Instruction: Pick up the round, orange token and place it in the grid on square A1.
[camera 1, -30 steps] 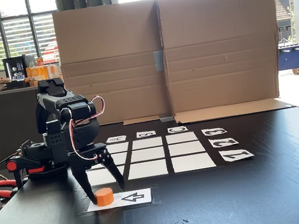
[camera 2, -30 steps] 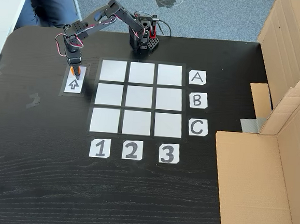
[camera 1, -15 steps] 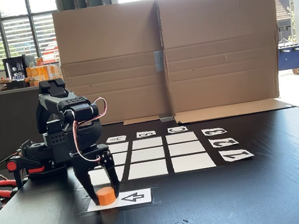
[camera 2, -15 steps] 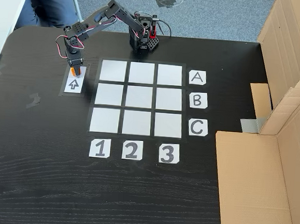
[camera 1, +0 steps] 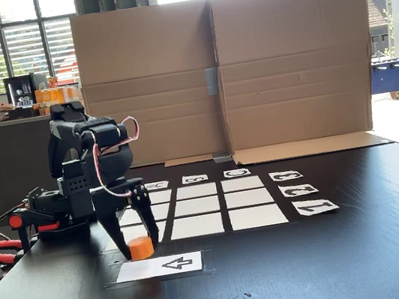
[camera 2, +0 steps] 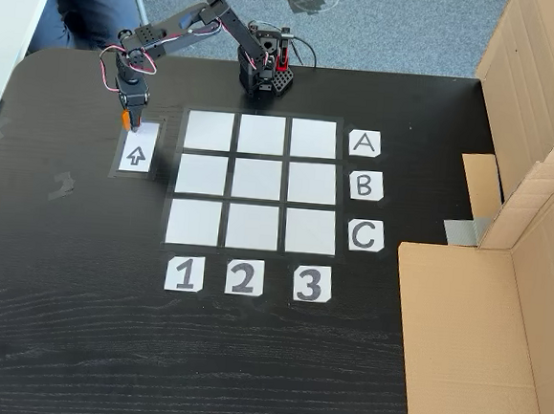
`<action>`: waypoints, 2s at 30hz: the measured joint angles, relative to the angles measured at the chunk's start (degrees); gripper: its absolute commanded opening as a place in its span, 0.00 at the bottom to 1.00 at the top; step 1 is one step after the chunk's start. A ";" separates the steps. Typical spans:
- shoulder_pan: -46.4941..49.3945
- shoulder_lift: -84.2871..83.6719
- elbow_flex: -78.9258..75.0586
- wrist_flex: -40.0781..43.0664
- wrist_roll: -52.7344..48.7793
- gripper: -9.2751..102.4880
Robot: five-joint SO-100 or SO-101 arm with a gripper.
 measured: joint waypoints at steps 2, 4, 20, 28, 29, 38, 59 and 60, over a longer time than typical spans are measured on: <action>0.35 3.34 0.18 0.97 -0.09 0.12; 0.26 6.77 1.49 2.37 -0.35 0.12; -4.13 42.10 32.26 3.34 -0.97 0.12; -10.02 49.31 47.90 0.44 -0.97 0.12; -10.63 49.92 50.01 -0.35 -0.88 0.12; -15.64 51.33 64.42 -9.84 -1.93 0.12; -18.54 49.31 74.79 -21.71 -1.93 0.12; -18.54 48.87 74.79 -22.15 -1.93 0.12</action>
